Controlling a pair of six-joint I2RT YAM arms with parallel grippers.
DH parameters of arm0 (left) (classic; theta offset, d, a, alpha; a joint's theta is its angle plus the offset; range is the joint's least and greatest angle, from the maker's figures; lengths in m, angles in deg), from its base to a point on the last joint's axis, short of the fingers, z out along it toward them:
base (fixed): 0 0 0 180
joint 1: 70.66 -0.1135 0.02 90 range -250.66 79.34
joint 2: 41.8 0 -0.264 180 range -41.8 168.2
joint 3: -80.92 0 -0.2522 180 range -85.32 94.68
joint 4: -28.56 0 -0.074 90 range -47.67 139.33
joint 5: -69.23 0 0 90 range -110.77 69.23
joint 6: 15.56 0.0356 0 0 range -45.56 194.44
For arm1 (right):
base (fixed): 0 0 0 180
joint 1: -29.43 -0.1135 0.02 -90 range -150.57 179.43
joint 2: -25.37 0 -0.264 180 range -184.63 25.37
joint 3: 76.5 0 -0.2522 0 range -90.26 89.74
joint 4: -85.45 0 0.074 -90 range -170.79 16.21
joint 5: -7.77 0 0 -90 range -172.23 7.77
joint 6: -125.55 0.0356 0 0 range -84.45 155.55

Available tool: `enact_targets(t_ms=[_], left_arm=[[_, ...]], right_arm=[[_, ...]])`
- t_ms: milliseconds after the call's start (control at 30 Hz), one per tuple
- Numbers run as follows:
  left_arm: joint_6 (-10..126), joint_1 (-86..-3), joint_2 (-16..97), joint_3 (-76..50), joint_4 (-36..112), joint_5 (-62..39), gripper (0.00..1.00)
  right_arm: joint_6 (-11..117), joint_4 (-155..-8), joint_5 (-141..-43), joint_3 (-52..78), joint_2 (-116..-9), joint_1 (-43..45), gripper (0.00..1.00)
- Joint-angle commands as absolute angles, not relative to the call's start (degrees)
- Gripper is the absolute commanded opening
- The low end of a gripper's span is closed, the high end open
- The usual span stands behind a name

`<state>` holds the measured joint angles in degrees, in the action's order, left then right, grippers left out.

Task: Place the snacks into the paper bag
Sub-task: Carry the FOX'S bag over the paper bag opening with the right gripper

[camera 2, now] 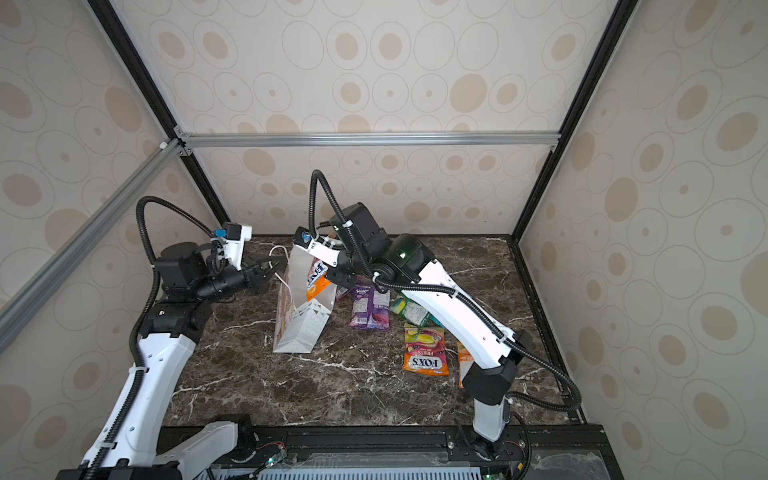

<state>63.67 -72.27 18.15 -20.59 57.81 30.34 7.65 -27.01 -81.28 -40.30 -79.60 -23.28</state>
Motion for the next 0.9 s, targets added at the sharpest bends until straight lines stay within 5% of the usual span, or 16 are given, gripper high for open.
enact_targets(t_ms=[0, 867], left_arm=[[64.3, -72.7, 17.9, -20.1, 56.8, 31.3, 0.0], [64.5, -72.7, 18.1, -20.2, 56.7, 31.2, 0.0]], right_arm=[[5.7, -29.3, -80.1, -44.3, -81.0, -23.3, 0.0], [5.4, -32.5, -77.2, -42.4, -82.4, -24.2, 0.0]])
